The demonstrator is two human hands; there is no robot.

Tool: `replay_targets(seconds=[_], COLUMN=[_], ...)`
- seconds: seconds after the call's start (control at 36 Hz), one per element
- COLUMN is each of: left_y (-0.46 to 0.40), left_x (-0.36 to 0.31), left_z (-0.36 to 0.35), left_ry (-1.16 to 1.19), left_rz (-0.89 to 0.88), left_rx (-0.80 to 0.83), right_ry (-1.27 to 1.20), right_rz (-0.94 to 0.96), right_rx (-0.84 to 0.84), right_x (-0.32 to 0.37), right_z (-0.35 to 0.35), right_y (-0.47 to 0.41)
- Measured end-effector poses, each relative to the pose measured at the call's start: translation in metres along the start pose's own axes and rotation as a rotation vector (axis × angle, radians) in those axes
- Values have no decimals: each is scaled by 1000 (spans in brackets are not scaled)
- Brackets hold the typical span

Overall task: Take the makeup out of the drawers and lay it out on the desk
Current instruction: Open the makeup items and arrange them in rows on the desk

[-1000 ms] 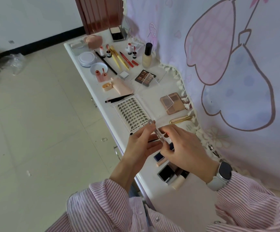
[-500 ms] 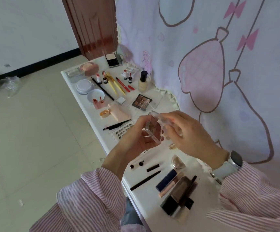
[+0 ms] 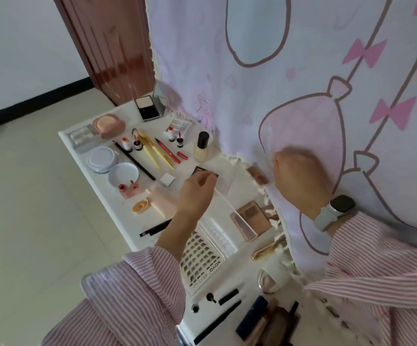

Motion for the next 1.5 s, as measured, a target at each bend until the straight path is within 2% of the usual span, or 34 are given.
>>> replay_targets(seconds=[0.08,0.22,0.33,0.5,0.64,1.06,1.31,1.42,1.5], left_y=[-2,-5,-9,-10,-11,-6,16,29,38], left_x=[3,16,31,46,52,57,58,64,66], left_z=[4,10,16,18,16,14,24,27,28], left_ry=[-134,-274,-438,-701,-842,-870,-735,-687,-674], left_rz=[-111,-255,-383,-533,-572,-594,-539,-522,-481], left_rx=[-58,-61,-55,61,201,189,98,54,32], right_ry=[24,37,7,-23,3,-127,-469,-570,-576], right_rz=[38,32,17,-36,-8,-14,-116,-146,-156], right_rx=[117,268,274,266,331,318,175,354,370], right_x=[6,25,36,41,43,46,42,46,48], right_z=[-5,-27,-42,-54,-66,-84,-66,-81,-89], right_y=[-6,-19,-30,-41,-36,-13,50,71,74])
Point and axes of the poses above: each hand's wrist, its own y-axis away from the middle knuckle, its own z-axis out of the back of the hand, x = y × z, the point moved 1 cm from there along -y, towards the middle knuckle, and after that the axes turned 15 degrees about y, right-handed, at the moved point
